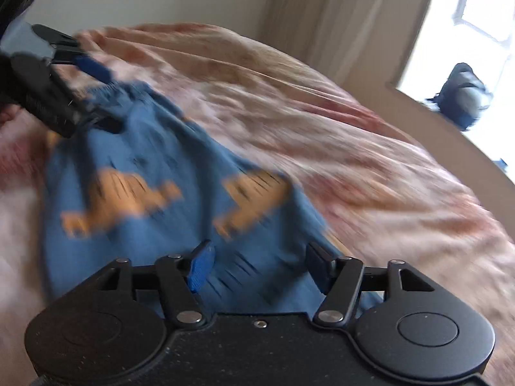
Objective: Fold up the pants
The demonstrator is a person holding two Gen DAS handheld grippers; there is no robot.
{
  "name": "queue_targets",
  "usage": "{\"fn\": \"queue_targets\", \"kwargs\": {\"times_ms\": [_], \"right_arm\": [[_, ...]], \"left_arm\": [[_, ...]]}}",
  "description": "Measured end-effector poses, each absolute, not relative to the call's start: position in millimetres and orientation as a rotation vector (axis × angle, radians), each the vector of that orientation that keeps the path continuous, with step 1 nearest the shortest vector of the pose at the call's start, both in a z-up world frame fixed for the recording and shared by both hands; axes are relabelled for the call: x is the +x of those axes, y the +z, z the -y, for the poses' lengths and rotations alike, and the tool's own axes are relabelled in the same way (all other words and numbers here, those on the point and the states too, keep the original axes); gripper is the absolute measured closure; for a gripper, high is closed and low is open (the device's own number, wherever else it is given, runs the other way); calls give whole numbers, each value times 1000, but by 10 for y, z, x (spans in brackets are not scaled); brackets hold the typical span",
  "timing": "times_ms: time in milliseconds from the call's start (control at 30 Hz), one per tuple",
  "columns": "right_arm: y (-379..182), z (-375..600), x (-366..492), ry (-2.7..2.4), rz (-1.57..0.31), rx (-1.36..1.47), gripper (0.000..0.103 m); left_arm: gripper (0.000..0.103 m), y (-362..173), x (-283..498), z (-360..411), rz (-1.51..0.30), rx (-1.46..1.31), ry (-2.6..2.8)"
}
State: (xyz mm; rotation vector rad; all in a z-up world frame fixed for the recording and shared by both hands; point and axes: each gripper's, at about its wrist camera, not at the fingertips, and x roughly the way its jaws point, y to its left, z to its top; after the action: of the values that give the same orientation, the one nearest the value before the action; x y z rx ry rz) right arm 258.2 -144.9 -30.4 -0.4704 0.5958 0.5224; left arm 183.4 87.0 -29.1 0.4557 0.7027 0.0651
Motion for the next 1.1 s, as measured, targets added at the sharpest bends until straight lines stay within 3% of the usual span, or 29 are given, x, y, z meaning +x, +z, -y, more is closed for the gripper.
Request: {"fn": "queue_targets", "kwargs": {"times_ms": [33,267,367,467,633,767,967,1100], "right_arm": [[-285,1607,2552,463,-598,-454,23],[-139,2418,2150,264,-591,-291,22],[-204,2307,1952,312,-573,-279,13],[-309,2403,1802,285,-585,-344,13],[-338,3260,1523,61,-606,-277,3],[-312,3917,1253,-102,-571,-227,2],[-218,4354,1112,-142,-503,-65,2],[-336,4458,1149,-151,-601,-9,2]], "left_arm": [[4,-260,1815,-916,-699,448,79],[0,182,1666,-628,-664,259,-3],[0,50,1667,-72,-694,358,-113],[1,-239,1615,256,-755,532,-112],[0,-287,1563,6,-819,466,-55],[0,-97,1597,-48,-853,449,13],[0,208,1828,831,-764,322,-227],[0,131,2061,1820,-760,252,-505]]}}
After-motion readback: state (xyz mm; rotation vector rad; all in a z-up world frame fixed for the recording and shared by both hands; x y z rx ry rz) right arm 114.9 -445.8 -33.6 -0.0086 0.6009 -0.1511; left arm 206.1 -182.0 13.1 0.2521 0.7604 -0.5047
